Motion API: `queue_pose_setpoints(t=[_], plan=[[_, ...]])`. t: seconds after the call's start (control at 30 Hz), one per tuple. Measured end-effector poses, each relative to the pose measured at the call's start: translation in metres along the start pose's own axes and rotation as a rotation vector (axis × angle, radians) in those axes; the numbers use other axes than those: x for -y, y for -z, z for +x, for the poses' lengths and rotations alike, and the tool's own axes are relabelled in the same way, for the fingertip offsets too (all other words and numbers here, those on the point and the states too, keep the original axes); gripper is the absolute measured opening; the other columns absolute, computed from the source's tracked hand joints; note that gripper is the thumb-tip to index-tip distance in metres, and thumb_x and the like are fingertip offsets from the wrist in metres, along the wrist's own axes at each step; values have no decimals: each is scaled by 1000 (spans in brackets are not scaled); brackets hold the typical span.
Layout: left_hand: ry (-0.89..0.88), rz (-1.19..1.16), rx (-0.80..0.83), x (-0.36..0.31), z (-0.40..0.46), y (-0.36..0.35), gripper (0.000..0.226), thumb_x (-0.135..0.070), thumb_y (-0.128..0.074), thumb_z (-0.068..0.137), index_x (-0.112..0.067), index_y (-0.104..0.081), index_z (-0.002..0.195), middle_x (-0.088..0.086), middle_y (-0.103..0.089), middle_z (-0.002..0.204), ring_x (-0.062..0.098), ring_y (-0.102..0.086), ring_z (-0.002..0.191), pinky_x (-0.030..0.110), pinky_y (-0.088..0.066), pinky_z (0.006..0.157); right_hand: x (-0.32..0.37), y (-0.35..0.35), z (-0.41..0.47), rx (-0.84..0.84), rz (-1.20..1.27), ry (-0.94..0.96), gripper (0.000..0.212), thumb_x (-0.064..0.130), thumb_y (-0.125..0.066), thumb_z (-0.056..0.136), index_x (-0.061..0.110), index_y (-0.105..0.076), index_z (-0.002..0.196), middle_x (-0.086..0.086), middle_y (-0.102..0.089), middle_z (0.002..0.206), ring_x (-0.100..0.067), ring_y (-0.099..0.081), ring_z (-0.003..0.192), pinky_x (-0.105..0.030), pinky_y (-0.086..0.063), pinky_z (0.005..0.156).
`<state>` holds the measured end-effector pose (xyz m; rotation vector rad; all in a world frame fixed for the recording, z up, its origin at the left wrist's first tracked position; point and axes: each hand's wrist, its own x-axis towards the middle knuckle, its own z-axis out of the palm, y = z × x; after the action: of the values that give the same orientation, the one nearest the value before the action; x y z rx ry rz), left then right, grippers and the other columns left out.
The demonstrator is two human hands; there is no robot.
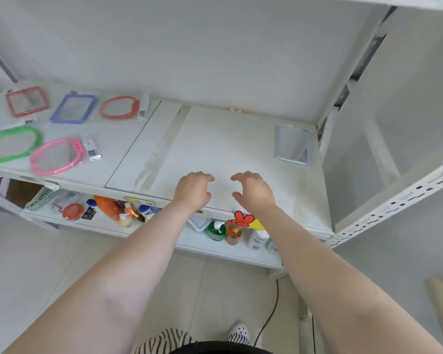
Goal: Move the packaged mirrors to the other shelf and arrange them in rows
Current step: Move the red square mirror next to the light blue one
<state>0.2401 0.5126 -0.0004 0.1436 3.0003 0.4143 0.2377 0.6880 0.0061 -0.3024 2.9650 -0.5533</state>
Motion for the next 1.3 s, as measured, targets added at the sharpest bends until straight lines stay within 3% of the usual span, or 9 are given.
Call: queue_pose_setpoints(t=[0.37,0.5,0.7,0.83,1.03,1.3], plan=[[35,-23,-43,158,-95,26,46,-18,-59,83,-22,-58,129,7,-63,125,31,-57,116,36,-46,93,156,-82,-24,46,-29,25,46,21,-58,90,19,-50,135,-4,-57,129,-24,-46,125,-35,-47,90],[24,-12,-64,220,-128,34,34,-20,-61,80,-20,-65,114,9,-67,115,32,-60,108,36,-49,85,219,-116,-33,65,-38,49,43,20,-56,89,18,-54,132,-6,-58,126,-26,-47,123,-36,-47,91],[67,-39,-79,297,-155,40,32,-24,-62,82,-22,-66,113,8,-67,109,32,-61,104,36,-46,80,290,-150,-33,113,-19,51,41,20,-58,85,19,-58,126,-7,-58,122,-28,-49,121,-38,-50,89],[94,-48,-81,331,-150,54,22,-20,-60,81,-18,-66,103,9,-67,104,33,-62,99,36,-51,76,322,-157,-11,109,-46,74,45,21,-61,87,20,-54,131,-6,-57,127,-26,-48,124,-38,-49,89],[154,-54,-106,383,-111,82,46,-17,-58,85,-19,-57,131,10,-62,127,33,-56,118,38,-46,93,364,-168,55,91,-51,134,46,19,-59,88,20,-51,134,-5,-56,128,-24,-47,124,-38,-50,91],[225,-31,-120,451,-54,111,44,-17,-59,83,-17,-59,127,12,-63,125,35,-59,114,39,-48,92,420,-186,144,111,-43,174,46,23,-59,89,22,-53,134,-4,-58,128,-23,-50,123,-38,-50,91]])
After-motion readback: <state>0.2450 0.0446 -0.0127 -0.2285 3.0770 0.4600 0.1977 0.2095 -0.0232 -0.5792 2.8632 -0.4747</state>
